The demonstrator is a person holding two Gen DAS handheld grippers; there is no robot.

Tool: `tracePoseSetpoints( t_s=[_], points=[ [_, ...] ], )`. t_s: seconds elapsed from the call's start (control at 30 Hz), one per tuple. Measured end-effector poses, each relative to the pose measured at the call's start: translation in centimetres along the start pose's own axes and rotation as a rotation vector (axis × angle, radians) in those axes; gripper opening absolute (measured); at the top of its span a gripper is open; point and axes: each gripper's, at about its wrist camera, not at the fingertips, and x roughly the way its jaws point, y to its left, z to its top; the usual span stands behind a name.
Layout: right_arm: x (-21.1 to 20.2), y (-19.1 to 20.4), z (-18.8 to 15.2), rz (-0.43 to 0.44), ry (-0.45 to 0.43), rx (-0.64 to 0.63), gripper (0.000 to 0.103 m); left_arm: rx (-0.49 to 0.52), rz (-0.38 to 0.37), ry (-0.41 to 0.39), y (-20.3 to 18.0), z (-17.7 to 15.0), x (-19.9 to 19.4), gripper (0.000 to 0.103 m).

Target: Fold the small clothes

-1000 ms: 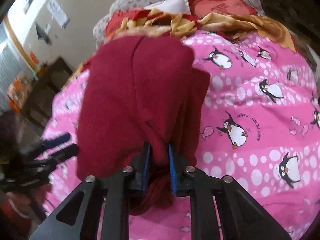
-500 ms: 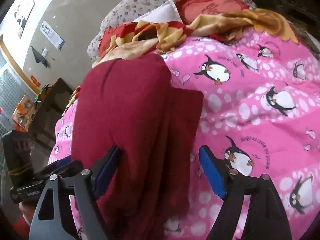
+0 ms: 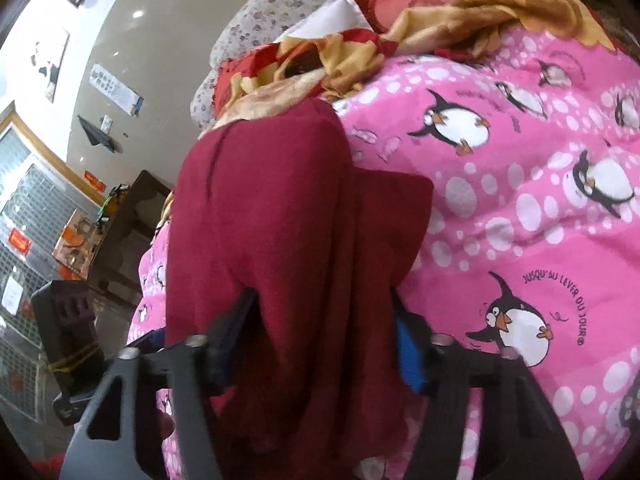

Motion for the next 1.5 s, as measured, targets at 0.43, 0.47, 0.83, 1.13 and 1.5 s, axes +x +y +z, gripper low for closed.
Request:
tracePoseSetpoints(
  t_s=[0.43,0.47,0.83,1.13,1.5],
  points=[
    [-4.3,6.7,-1.2,0.036,-0.013,-0.122,0.043,-0.008,-0.038,-0.008,0.7,-1.5,-8.0,0.041],
    [-4.6,7.3,-1.6,0.048,-0.002,-0.133,0.043,-0.017,-0.036,-0.001,1.0,-2.0,-8.9,0.041],
    [-0.7,8.9,-9.1,-0.012,0.182,-0.153,0.052,-0.060,0.078,0.096,4.1,-9.6,-10.0,0.047],
    [-6.6,13.0,-9.1,-0.032,0.077,-0.299,0.056,-0.051,0.165,0.016,3.7,-9.3,-11.7,0.075],
    [-3.8,14.9,-15.3,-0.238,0.182,-0.582,0.031,-0.057,0.236,-0.050,3.3,-9.7,-13.9,0.082]
  ],
)
